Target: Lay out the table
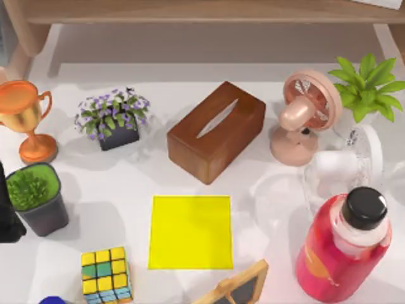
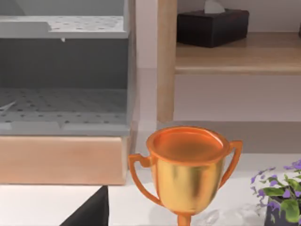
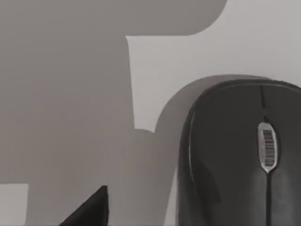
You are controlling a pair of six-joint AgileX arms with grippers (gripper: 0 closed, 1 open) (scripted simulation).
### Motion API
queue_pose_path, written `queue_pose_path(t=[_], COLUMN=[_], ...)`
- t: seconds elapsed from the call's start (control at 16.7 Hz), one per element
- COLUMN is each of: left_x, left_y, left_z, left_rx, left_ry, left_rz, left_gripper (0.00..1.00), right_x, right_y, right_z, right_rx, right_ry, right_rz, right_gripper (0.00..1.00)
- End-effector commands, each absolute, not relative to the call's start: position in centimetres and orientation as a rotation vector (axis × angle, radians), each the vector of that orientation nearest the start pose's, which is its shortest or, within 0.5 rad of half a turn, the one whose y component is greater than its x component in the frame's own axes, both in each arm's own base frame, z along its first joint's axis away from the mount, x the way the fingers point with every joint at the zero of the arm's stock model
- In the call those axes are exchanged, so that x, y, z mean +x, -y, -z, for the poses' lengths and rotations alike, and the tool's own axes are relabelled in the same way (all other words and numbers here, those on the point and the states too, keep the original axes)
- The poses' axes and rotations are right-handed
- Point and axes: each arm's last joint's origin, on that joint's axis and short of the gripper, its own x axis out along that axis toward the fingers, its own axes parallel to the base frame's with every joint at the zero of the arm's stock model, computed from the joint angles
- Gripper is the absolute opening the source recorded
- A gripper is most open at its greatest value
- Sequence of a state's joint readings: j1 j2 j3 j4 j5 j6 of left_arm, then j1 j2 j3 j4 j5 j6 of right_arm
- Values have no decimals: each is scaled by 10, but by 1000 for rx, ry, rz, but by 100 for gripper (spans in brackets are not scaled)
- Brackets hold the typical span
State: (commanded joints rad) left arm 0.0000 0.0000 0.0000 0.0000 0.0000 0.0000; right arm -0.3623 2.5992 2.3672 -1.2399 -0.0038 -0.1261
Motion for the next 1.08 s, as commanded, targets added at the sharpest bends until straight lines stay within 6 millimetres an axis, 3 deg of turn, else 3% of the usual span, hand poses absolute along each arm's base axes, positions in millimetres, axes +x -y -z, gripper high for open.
queue_pose_path(t=[0.78,1.08], left_x=[106,106], left_y=[1,1], left_z=[-160,-160], left_rx=[0,0], left_ry=[0,0], left_rz=[0,0], left_gripper=[100,100], right_x=[483,483], right_y=[175,175], right_z=[-140,-140], right_rx=[162,162], right_ry=[-1465,-1465], right_rz=[181,181], right_gripper=[2,0])
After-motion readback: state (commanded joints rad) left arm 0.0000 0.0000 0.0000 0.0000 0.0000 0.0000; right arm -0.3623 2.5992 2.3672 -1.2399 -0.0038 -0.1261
